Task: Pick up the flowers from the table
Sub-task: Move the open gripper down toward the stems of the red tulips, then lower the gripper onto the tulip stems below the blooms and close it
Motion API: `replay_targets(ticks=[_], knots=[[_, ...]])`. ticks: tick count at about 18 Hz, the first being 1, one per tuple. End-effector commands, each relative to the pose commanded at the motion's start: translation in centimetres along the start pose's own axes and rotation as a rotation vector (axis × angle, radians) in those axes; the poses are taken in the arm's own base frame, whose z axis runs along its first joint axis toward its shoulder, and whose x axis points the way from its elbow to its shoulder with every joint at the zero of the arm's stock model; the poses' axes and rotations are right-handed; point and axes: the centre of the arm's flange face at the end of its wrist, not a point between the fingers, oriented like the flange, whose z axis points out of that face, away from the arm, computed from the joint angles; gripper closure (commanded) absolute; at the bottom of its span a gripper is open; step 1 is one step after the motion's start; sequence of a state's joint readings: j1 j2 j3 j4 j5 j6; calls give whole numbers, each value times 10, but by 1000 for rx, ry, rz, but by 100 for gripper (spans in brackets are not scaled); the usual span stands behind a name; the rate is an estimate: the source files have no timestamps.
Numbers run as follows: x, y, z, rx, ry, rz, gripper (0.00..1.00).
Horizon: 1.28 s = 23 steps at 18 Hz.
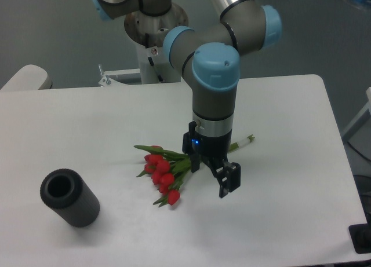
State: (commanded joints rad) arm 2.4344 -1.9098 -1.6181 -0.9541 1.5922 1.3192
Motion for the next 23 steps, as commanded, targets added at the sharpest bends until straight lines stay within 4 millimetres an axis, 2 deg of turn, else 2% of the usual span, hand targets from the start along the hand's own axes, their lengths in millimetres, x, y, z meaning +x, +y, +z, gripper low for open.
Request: replay_targets(ticks=[7,12,15,23], knots=[[29,15,48,-38,113,6,0],[39,16,63,-59,189,13,0],[50,17,81,-67,224,15,0],[70,15,98,-67,262,35,0]])
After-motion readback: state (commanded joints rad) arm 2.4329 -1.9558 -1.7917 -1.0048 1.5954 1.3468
